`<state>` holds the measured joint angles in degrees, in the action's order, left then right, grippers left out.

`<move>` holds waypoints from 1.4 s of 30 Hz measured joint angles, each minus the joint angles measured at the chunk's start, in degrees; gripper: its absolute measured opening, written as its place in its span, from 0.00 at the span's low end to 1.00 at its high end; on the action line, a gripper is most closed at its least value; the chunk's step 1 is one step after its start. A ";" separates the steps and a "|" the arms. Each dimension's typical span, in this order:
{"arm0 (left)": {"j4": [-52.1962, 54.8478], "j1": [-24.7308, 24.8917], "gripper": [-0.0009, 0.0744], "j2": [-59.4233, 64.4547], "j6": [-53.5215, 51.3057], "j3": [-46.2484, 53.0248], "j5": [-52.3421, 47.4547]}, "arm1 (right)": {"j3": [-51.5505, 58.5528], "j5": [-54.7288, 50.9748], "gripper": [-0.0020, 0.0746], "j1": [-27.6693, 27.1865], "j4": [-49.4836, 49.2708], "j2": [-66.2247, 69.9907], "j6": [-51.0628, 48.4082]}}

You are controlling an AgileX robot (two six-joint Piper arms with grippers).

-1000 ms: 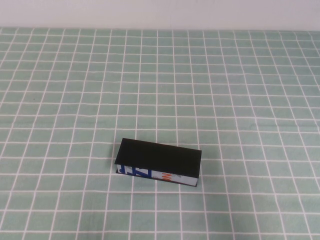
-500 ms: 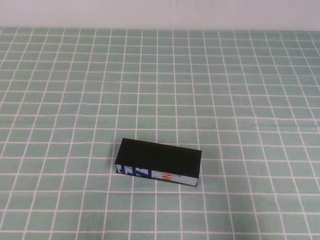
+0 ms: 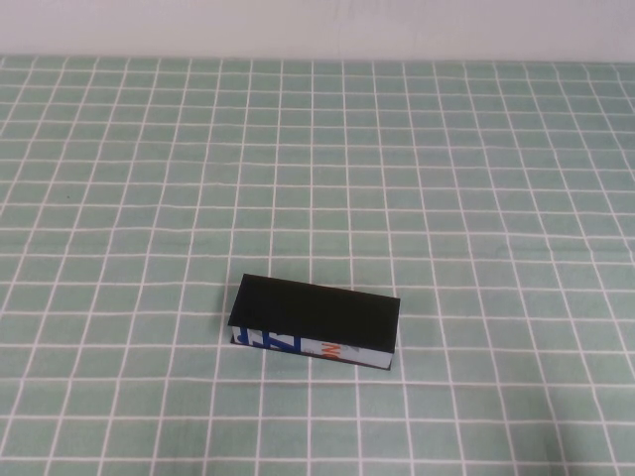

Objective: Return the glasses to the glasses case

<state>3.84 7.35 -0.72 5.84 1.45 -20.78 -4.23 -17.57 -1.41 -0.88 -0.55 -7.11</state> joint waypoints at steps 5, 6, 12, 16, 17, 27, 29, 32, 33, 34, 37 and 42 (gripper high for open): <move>0.00 0.00 0.01 0.00 0.00 0.00 0.00 | 5.58 0.62 0.01 0.00 -2.46 0.00 0.00; 0.00 0.00 0.01 0.00 0.00 0.00 0.00 | 5.68 -0.41 0.01 0.00 -2.58 0.00 0.00; 0.00 0.00 0.01 0.00 0.00 0.00 0.00 | 5.79 -2.33 0.01 0.00 -2.58 0.00 0.00; 0.00 0.00 0.01 0.00 0.00 0.00 0.00 | 5.79 -2.33 0.01 0.00 -2.58 0.00 0.00; 0.00 0.00 0.01 0.00 0.00 0.00 0.00 | 5.79 -2.33 0.01 0.00 -2.58 0.00 0.00; 0.00 0.00 0.01 0.00 0.00 0.00 0.00 | 5.79 -2.33 0.01 0.00 -2.58 0.00 0.00; 0.00 0.00 0.01 0.00 0.00 0.00 0.00 | 5.79 -2.33 0.01 0.00 -2.58 0.00 0.00; 0.00 0.00 0.01 0.00 0.00 0.00 0.00 | 5.79 -2.33 0.01 0.00 -2.58 -0.08 0.00; 0.00 0.00 0.01 0.00 0.00 0.00 0.00 | 5.79 -2.33 0.01 0.00 -2.58 -0.08 0.00; 0.00 0.00 0.01 0.00 0.00 0.00 0.00 | 5.79 -2.33 0.01 0.00 -2.58 -0.08 0.00; 0.00 0.00 0.01 0.00 0.00 0.00 0.00 | 5.79 -2.33 0.01 0.00 -2.58 -0.08 0.00; 0.00 0.00 0.01 0.00 0.00 0.00 0.00 | 5.79 -2.33 0.01 0.00 -2.58 -0.23 0.00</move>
<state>3.84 7.35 -0.72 5.84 1.45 -20.78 1.56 -19.89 -1.41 -3.47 -0.78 -7.11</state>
